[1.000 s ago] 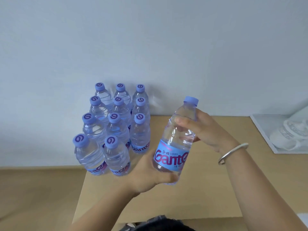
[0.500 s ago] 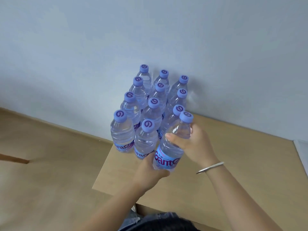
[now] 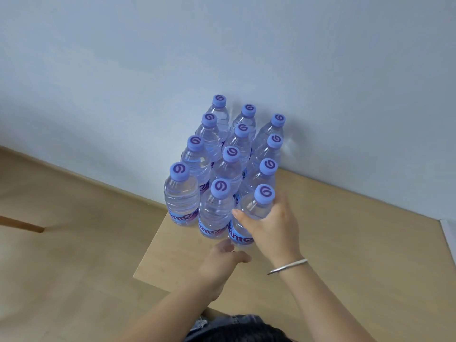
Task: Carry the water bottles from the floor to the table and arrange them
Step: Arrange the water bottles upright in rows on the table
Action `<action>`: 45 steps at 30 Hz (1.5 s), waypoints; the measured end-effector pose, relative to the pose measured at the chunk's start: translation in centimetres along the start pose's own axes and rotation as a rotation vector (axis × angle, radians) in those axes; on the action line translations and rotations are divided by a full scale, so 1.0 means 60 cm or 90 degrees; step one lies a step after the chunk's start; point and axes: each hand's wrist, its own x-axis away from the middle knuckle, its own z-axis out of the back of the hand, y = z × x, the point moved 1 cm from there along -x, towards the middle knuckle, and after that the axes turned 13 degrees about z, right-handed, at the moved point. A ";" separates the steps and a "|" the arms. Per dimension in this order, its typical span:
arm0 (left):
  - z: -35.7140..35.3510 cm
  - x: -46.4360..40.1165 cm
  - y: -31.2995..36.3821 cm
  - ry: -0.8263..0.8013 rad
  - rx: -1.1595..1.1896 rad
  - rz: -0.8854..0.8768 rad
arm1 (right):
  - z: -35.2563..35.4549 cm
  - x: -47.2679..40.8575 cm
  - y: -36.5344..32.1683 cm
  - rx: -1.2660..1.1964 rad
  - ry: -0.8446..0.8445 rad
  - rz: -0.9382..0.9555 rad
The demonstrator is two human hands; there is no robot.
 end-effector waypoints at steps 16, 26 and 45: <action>-0.025 -0.004 0.005 0.000 -0.047 -0.018 | -0.010 0.012 0.028 -0.041 -0.071 0.012; 0.146 0.127 0.077 0.346 -0.207 -0.263 | -0.018 0.079 0.097 -0.255 -0.205 -0.143; 0.216 0.008 0.167 0.081 -0.314 -0.312 | -0.072 0.072 0.049 -0.255 0.022 -0.166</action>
